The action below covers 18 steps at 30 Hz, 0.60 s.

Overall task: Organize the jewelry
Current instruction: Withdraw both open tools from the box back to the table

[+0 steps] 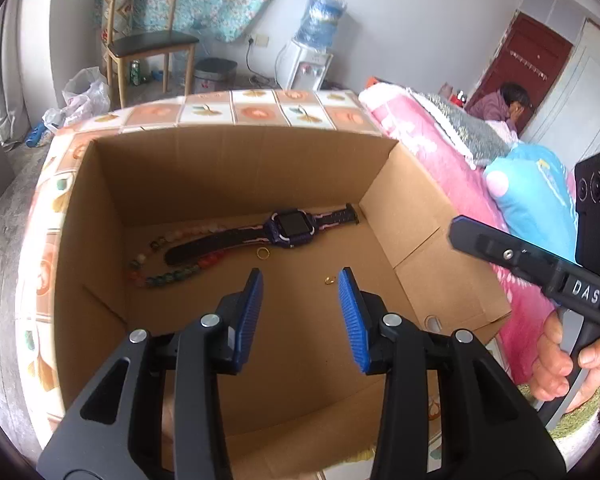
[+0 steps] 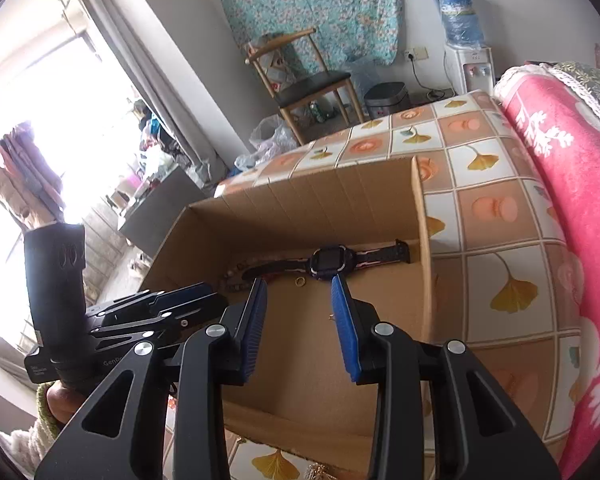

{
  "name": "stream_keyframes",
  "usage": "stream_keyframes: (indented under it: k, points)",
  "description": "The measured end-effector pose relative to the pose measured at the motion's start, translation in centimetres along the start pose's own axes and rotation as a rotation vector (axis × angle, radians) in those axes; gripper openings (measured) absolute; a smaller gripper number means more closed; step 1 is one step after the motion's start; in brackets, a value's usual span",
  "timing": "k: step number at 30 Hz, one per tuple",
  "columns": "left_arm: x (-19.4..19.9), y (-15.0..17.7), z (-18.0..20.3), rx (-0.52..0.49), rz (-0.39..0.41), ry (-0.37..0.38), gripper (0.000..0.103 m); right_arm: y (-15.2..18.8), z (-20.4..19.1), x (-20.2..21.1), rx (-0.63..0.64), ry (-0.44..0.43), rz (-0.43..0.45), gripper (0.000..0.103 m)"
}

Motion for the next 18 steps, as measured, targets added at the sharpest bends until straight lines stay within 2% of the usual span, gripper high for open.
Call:
stream_keyframes:
  k: [8, 9, 12, 18]
  points:
    - [5.5, 1.0, -0.2, 0.008, 0.089, 0.011, 0.041, 0.4, 0.4, 5.6, -0.022, 0.005, 0.086, 0.034]
    - [6.2, 1.3, -0.3, 0.006, 0.098, 0.011, 0.042, 0.7, 0.4, 6.1, -0.023, 0.006, 0.091, 0.037]
    - [8.8, 2.7, -0.4, -0.012, 0.130, -0.003, 0.044, 2.2, 0.5, 8.6, -0.045, -0.005, 0.112, 0.048]
    - [13.0, 7.1, 0.0, -0.058, 0.159, 0.006, 0.051, 7.5, 0.9, 11.7, -0.078, 0.011, 0.108, 0.050]
Point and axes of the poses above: each gripper's, at about its wrist camera, not at the fingertips, and x roughly against the way its jaws point, z to its right, y to its underside, the point moved 5 cm from there along -x, roughly the way its jaws point, and after that the axes turned 5 degrees about z, right-handed, at the moved point
